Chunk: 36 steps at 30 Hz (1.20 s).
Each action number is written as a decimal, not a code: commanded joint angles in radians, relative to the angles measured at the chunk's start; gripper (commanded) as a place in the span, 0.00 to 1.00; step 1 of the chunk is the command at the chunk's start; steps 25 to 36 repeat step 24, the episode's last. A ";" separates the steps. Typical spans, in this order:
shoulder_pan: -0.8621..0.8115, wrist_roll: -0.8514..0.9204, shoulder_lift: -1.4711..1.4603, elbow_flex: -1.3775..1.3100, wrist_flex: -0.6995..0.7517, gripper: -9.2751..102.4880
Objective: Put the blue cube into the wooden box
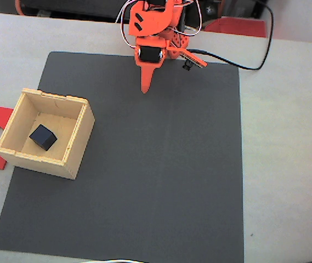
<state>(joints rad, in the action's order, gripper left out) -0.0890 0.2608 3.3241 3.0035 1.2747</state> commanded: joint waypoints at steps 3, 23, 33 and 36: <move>-0.034 0.002 0.014 -0.006 0.000 0.08; -0.049 -0.009 0.014 -0.006 0.000 0.08; -0.049 -0.009 0.014 -0.006 0.000 0.08; -0.049 -0.009 0.014 -0.006 0.000 0.08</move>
